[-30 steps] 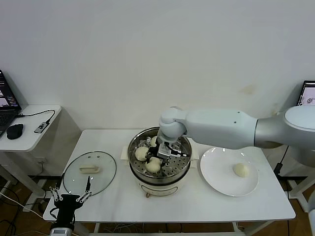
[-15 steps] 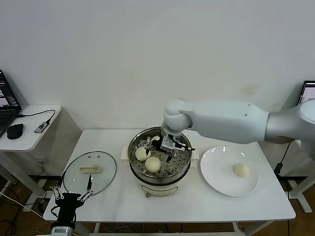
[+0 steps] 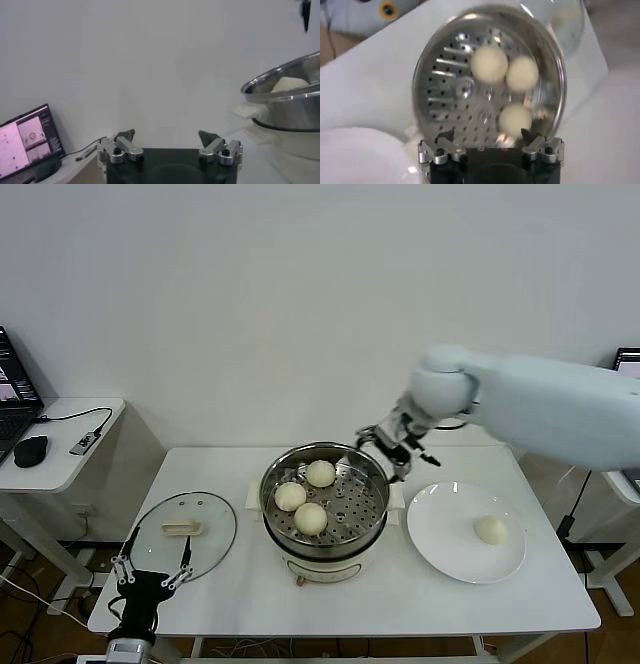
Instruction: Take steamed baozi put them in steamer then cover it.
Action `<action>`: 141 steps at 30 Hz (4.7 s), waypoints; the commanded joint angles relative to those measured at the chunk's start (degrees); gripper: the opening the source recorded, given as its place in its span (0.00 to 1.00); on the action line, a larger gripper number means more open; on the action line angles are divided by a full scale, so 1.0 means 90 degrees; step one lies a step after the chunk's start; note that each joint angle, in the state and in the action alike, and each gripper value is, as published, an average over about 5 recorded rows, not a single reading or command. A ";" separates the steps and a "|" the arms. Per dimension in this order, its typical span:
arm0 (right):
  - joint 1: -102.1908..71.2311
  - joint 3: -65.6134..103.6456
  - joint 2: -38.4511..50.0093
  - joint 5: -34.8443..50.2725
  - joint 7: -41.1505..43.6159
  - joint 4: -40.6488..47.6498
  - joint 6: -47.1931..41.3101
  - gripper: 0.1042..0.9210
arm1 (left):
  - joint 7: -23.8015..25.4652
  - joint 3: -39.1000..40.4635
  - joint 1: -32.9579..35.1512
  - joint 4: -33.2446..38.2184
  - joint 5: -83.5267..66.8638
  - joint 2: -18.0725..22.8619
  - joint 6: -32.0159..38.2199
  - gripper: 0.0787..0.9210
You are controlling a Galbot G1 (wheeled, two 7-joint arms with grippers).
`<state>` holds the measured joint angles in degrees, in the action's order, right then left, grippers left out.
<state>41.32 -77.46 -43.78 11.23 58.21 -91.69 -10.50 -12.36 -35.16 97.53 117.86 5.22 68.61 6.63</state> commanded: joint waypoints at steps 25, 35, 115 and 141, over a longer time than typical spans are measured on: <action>-0.5515 0.4312 0.1853 -0.1985 0.0018 0.1826 -0.0900 0.88 | 0.0033 0.0051 0.0061 -0.0098 0.0109 -0.0060 -0.0018 0.88; -0.5559 0.4420 0.0970 -0.2329 -0.0003 0.2766 -0.0704 0.88 | 0.0034 -0.0035 0.0109 -0.0116 0.0109 -0.0021 -0.0018 0.88; -0.0911 0.0187 -0.1819 0.3103 -0.1845 0.0928 -0.3482 0.59 | 0.0022 0.0033 -0.0042 -0.0078 0.0099 0.0050 -0.0015 0.88; -0.1905 0.0428 -0.2232 0.2584 -0.1930 0.1772 -0.3482 0.59 | 0.0023 -0.0027 -0.0046 -0.0106 0.0090 0.0048 -0.0008 0.88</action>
<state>26.21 -73.75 -62.55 34.96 41.39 -77.22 -41.53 -12.17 -35.46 97.14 116.99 6.01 69.03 6.54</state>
